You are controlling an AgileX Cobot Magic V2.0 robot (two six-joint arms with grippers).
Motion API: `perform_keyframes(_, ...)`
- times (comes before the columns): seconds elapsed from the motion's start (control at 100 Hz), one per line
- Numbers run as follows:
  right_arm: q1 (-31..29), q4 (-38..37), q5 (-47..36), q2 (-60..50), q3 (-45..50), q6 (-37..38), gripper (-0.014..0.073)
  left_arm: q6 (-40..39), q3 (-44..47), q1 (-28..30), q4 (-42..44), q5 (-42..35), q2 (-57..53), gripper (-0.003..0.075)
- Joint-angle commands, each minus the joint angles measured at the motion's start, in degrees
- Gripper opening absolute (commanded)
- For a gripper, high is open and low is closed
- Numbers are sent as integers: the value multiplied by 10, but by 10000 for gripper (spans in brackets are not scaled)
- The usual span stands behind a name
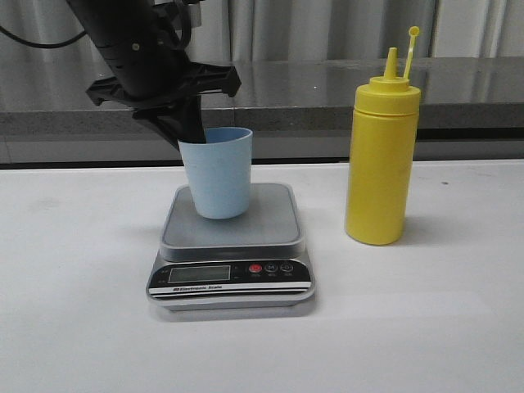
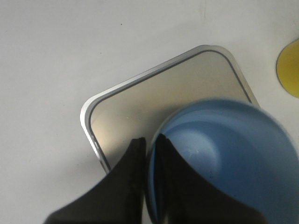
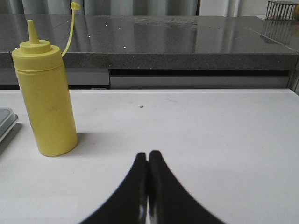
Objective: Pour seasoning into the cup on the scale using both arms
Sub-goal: 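Lift the cup and carry it over the scale with the left gripper, then lower the cup onto the scale and open the left gripper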
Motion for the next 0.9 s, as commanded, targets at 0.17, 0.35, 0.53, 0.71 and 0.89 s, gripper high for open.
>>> perform_keyframes(0.17,-4,0,-47,-11,-12,-3,-67,3,-18,-6,-7,-22,-29,48)
perform_keyframes(0.35,-4,0,-47,-11,-12,-3,-67,3,-18,-6,-7,-22,-29,284)
perform_keyframes(0.53,-4,0,-47,-11,-12,-3,-67,3,-18,-6,-7,-22,-29,465)
perform_keyframes(0.71,-4,0,-47,-11,-12,-3,-67,3,-18,-6,-10,-22,-37,504)
perform_keyframes(0.89,-4,0,-47,-11,-12,-3,-67,-1,-18,1,-13,-26,-70,503)
